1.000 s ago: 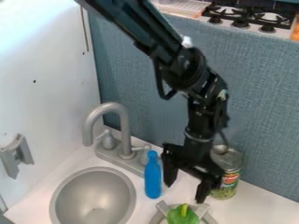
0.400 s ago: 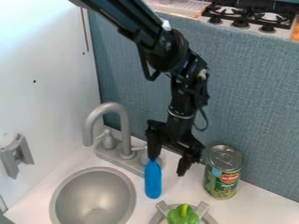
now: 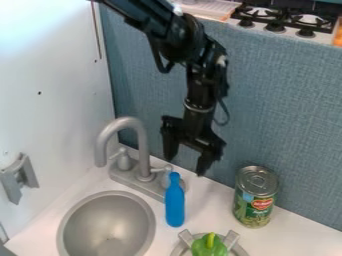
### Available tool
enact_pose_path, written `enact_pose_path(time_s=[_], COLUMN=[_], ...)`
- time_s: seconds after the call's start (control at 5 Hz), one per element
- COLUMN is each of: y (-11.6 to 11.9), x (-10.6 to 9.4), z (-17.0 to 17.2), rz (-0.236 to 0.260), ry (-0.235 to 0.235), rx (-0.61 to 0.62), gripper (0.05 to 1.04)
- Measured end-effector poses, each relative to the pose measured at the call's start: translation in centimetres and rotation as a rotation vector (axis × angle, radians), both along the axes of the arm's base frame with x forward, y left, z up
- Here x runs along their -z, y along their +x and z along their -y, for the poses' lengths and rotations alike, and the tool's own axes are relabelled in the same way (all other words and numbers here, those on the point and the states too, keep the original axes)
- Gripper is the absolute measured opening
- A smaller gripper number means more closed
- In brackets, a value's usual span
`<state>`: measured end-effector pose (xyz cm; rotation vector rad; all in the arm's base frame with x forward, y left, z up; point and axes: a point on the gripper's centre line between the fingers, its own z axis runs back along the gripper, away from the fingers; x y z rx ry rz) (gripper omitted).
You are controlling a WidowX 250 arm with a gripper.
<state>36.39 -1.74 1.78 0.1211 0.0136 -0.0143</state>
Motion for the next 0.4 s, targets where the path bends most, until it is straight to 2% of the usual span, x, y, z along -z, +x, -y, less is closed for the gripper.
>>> enact_pose_path(time_s=[0.2,0.4], y=[0.8,1.7], x=[1.5,2.5], z=[-0.5,-0.6], rz=[-0.043,-0.053], ry=[-0.002,0.009], rx=[0.005,0.006], gripper=[0.999,0.999])
